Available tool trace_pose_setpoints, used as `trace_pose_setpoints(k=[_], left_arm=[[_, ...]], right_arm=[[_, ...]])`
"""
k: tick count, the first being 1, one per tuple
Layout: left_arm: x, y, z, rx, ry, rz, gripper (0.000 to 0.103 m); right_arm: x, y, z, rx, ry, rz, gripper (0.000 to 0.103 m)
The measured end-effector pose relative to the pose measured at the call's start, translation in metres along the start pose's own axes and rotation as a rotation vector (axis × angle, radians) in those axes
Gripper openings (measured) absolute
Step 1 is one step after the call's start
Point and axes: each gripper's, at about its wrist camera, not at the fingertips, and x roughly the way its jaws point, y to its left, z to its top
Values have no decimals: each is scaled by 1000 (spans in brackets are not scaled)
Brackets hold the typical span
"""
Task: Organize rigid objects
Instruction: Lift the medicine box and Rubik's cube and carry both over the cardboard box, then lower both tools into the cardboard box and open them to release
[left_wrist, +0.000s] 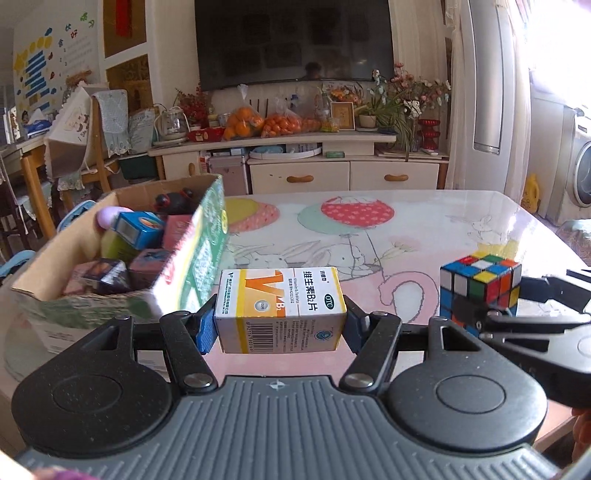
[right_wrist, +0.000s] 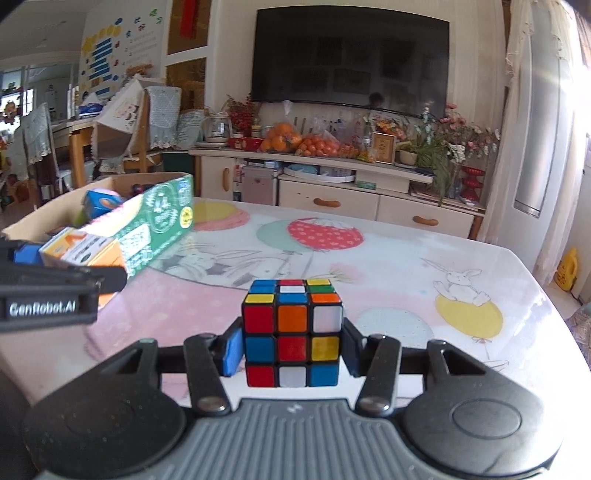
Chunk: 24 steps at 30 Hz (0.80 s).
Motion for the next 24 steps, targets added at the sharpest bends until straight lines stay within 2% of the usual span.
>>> trace_pose_setpoints(k=[6, 14, 20, 24], left_arm=[[-32, 31, 13, -9, -29, 48, 81], [-47, 76, 33, -50, -67, 126, 81], [-34, 113, 39, -106, -57, 183, 81], [-19, 133, 44, -146, -23, 208, 81]], right_arm=[[-20, 24, 23, -20, -4, 70, 51], [-26, 64, 69, -83, -43, 163, 51], [-10, 99, 100, -138, -73, 237, 51], [15, 123, 116, -167, -79, 289, 51]])
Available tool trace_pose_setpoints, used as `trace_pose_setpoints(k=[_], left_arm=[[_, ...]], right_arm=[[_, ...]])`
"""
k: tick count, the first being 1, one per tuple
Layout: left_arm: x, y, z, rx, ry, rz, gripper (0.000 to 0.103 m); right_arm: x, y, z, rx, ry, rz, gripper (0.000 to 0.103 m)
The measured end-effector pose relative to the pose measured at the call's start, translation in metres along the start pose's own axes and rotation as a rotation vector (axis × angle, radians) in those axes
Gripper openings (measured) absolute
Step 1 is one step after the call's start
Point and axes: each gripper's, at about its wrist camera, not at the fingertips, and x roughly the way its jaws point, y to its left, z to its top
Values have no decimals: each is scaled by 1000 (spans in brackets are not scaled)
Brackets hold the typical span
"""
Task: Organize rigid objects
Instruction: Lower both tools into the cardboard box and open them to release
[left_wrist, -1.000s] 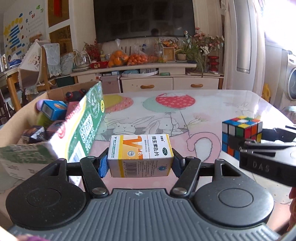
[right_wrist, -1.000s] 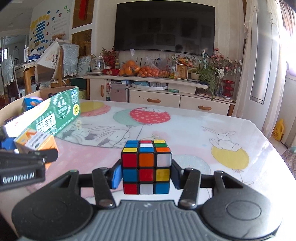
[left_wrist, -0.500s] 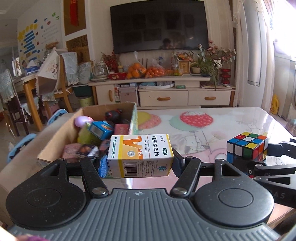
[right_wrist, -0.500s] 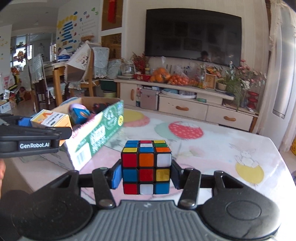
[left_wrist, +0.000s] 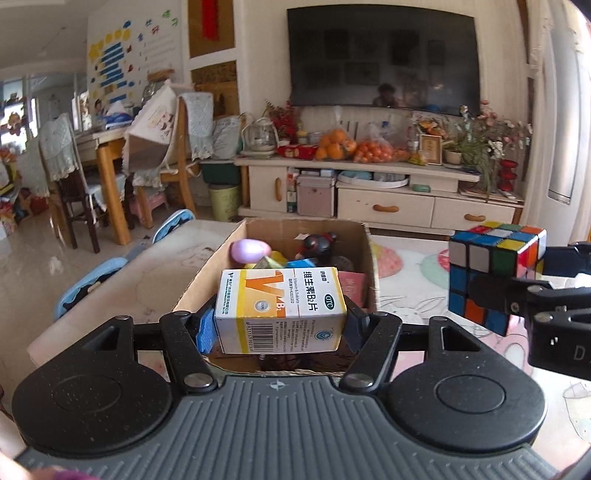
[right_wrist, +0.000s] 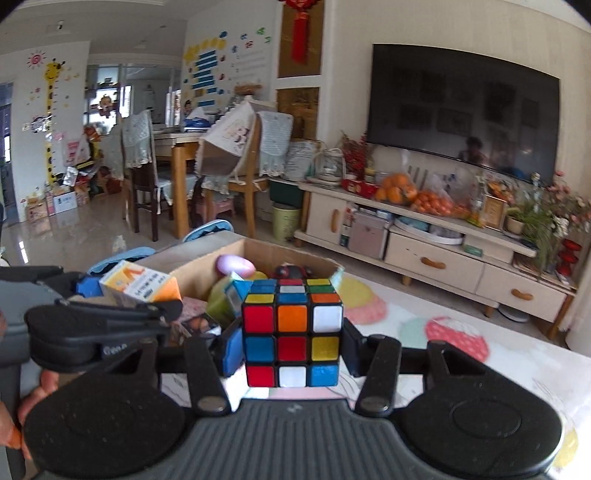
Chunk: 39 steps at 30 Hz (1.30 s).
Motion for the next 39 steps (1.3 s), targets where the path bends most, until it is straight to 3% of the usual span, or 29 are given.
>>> trace_pose_setpoints(k=[12, 22, 24, 26, 31, 33, 39], left_arm=[[66, 30, 8, -69, 111, 66, 81], [95, 48, 8, -85, 176, 89, 82], [97, 49, 7, -88, 188, 97, 82], [97, 51, 7, -96, 193, 105, 99], [86, 54, 11, -117, 171, 102, 103], [79, 55, 14, -120, 160, 104, 103], [53, 55, 18, -121, 120, 93, 103]], right_arm=[[90, 18, 19, -46, 44, 60, 51], [122, 20, 11, -50, 94, 74, 52], [119, 19, 10, -38, 89, 76, 65], [112, 17, 12, -29, 56, 58, 79], [91, 7, 19, -13, -4, -19, 87], [80, 4, 18, -8, -24, -61, 97], [52, -2, 13, 13, -66, -160, 102]])
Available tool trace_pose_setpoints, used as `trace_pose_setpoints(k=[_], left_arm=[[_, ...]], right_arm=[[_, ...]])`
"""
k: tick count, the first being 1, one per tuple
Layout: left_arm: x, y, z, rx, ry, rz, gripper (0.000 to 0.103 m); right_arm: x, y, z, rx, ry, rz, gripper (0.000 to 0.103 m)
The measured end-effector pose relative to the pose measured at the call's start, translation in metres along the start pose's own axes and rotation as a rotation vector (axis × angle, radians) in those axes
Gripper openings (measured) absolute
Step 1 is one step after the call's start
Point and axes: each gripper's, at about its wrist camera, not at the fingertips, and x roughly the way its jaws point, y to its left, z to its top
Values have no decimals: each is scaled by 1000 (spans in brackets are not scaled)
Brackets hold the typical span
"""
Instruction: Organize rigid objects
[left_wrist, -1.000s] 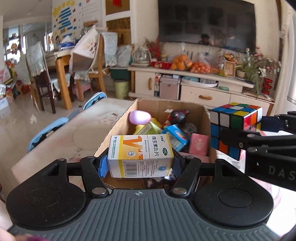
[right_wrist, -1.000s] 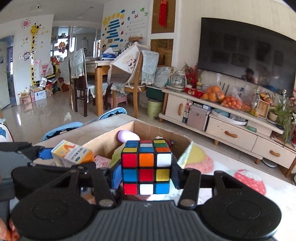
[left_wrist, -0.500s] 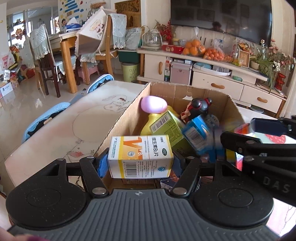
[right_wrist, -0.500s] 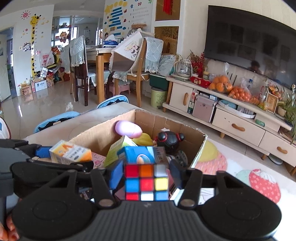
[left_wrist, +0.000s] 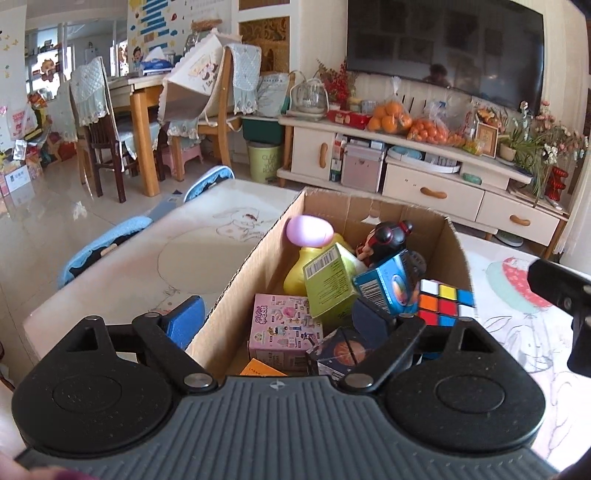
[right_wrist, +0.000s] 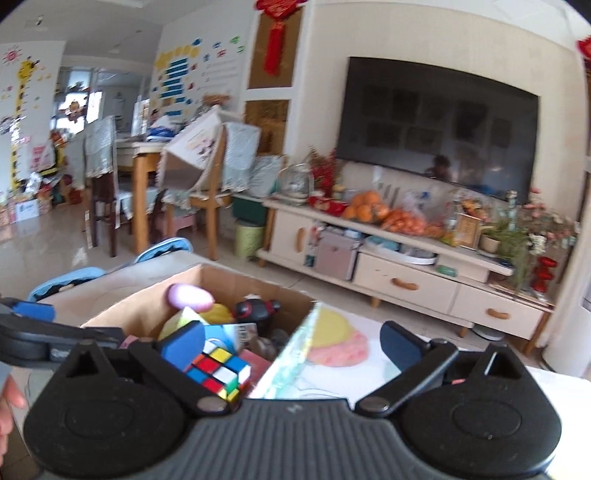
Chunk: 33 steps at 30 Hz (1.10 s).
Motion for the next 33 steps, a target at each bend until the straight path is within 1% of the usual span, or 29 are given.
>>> trace_pose_setpoints(k=[4, 8, 16, 23, 33], left_arm=[[-21, -1, -3, -19, -13, -16, 103], [-44, -8, -10, -13, -33, -32, 103], [-86, -28, -24, 47, -67, -64, 103], [-118, -37, -35, 76, -104, -68, 103], [-135, -41, -42, 79, -131, -74, 103]], right_arm=[[-13, -8, -4, 66, 10, -34, 102], [-29, -10, -10, 104, 21, -43, 102], [-61, -7, -18, 104, 15, -55, 102], [-88, -11, -23, 110, 0, -71, 102], [-119, -2, -33, 87, -20, -66, 102]])
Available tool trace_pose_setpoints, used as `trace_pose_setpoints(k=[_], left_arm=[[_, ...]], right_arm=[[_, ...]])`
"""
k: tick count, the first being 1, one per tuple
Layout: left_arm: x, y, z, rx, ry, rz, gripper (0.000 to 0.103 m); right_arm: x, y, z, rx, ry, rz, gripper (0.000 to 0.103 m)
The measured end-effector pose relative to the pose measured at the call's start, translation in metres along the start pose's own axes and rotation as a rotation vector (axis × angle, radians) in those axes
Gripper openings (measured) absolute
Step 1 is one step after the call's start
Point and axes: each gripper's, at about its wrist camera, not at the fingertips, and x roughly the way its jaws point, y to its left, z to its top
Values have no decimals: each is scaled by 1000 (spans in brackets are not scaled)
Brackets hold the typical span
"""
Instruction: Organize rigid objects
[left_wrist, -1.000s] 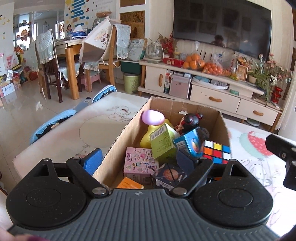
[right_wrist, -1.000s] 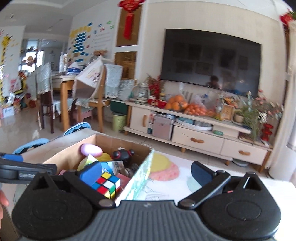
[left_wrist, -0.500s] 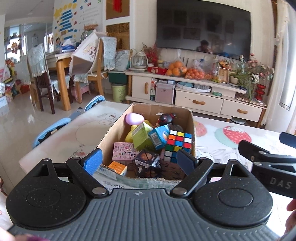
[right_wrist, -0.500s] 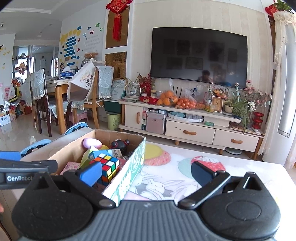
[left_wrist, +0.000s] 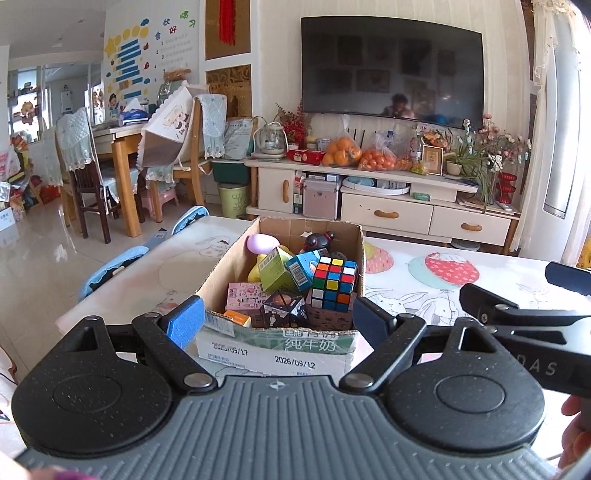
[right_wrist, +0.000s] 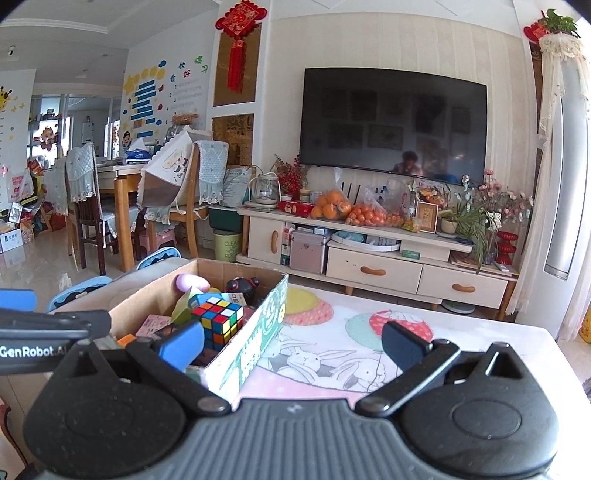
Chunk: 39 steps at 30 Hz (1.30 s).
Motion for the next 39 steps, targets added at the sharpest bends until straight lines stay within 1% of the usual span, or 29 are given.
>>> trace_pose_setpoints(k=[12, 22, 29, 35, 39], left_arm=[[-2, -2, -4, 21, -30, 13, 103], [-3, -13, -12, 48, -56, 29, 103], [3, -15, -17, 45, -51, -6, 103], [11, -24, -22, 42, -51, -40, 103], [26, -41, -23, 50, -11, -72, 103]], right_arm=[[-19, 3, -6, -15, -22, -17, 102], [-22, -1, -10, -23, -22, -31, 102], [-18, -12, -19, 0, -9, -47, 102], [-11, -28, -29, 30, 8, -68, 102], [-5, -49, -40, 53, 9, -91, 102]])
